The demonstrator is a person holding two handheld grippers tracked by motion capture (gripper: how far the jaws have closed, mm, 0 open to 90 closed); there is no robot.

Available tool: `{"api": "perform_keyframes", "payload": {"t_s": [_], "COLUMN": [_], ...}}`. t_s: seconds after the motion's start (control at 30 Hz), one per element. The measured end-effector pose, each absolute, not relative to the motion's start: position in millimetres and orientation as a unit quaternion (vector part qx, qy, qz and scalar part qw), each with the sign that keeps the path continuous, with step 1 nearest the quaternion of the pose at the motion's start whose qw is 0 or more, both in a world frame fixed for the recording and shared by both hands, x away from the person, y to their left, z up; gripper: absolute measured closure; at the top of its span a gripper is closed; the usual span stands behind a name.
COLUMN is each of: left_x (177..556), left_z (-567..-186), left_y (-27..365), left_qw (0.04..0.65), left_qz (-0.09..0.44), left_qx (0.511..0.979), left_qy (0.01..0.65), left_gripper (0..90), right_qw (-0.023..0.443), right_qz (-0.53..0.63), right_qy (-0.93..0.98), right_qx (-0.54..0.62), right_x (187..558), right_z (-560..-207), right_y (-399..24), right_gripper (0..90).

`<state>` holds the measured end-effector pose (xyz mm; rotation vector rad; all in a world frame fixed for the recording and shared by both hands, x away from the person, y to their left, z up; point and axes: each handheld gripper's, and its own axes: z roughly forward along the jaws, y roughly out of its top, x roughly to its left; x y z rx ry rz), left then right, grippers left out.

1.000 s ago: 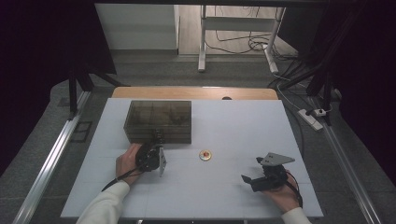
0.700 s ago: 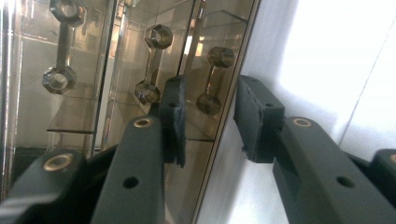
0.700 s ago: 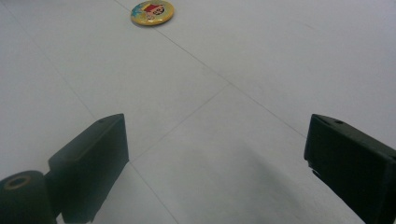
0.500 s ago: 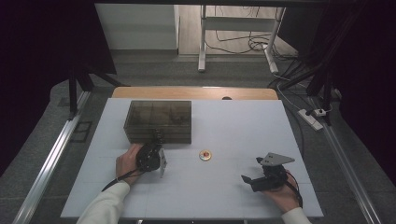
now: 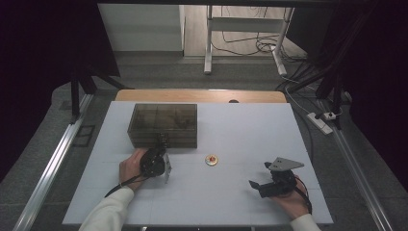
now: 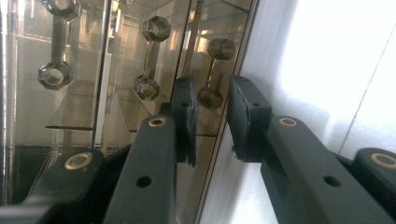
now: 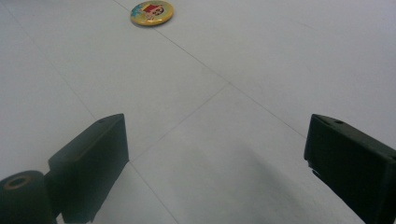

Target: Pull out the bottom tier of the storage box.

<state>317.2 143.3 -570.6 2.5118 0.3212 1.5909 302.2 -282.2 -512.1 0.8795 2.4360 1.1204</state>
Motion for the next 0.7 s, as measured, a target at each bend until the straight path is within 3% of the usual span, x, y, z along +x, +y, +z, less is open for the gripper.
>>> {"api": "perform_keyframes", "payload": {"t_s": [0.7], "left_x": [317.6], "left_z": [-571.8], "left_y": [142.6], "left_qw": [0.071], "left_qz": [0.537], "left_qx": [0.835], "left_qy": [0.1], "left_gripper": [78.2], "right_qw": [0.16], "right_qz": [0.39], "right_qy": [0.853], "right_qx": [0.307], "right_x": [302.0], "right_z": [-512.2], "right_y": [-281.8], "right_gripper": [6.5]}}
